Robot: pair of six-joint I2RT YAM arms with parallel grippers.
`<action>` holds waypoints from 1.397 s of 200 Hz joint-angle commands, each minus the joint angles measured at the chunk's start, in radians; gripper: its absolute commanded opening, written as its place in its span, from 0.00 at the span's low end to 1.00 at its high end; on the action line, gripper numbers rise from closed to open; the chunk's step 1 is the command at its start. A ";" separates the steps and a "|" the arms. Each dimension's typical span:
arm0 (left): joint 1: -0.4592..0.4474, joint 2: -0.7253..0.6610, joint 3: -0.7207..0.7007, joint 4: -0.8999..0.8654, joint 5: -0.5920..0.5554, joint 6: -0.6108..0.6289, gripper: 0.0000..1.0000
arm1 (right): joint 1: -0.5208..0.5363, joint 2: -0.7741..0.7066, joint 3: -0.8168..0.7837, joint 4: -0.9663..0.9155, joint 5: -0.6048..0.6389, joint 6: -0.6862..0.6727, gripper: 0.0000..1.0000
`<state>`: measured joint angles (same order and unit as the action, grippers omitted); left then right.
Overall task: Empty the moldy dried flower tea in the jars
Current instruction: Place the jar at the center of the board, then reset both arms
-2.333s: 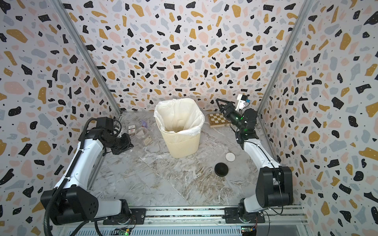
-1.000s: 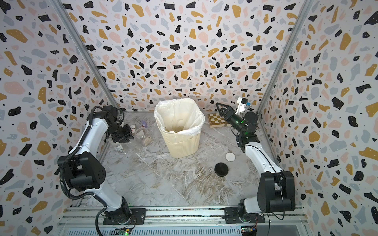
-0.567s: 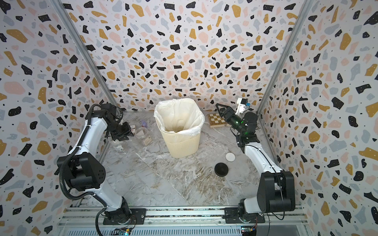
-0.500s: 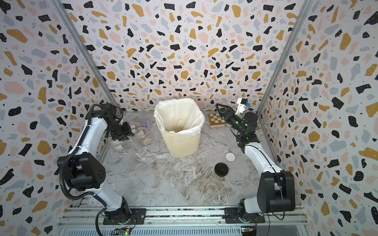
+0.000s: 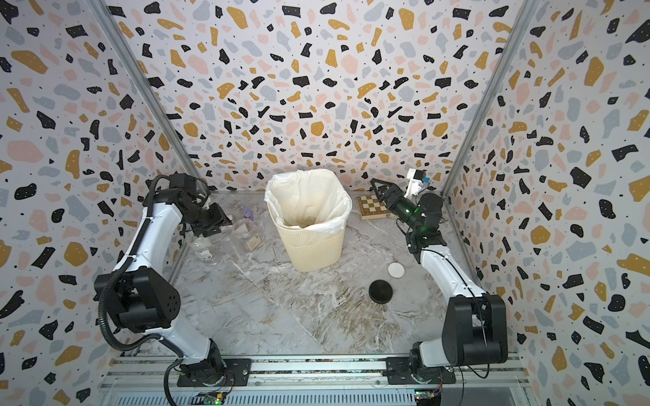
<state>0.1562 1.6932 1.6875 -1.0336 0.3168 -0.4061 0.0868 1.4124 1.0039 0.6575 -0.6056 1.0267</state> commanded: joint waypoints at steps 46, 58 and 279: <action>0.003 -0.191 -0.029 0.179 0.149 0.069 0.48 | 0.001 -0.023 0.033 -0.072 -0.026 -0.113 0.90; 0.002 -0.273 -0.128 0.295 0.190 0.076 0.52 | 0.004 -0.030 0.055 -0.156 -0.007 -0.193 0.90; -0.249 -0.483 -1.158 1.347 -0.349 0.423 0.91 | -0.044 -0.352 -0.558 -0.262 0.690 -0.746 0.96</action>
<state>-0.1104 1.1622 0.5037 0.1799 0.0540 -0.0692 0.0593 1.0485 0.4576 0.2947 0.0437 0.2989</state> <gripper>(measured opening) 0.909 0.954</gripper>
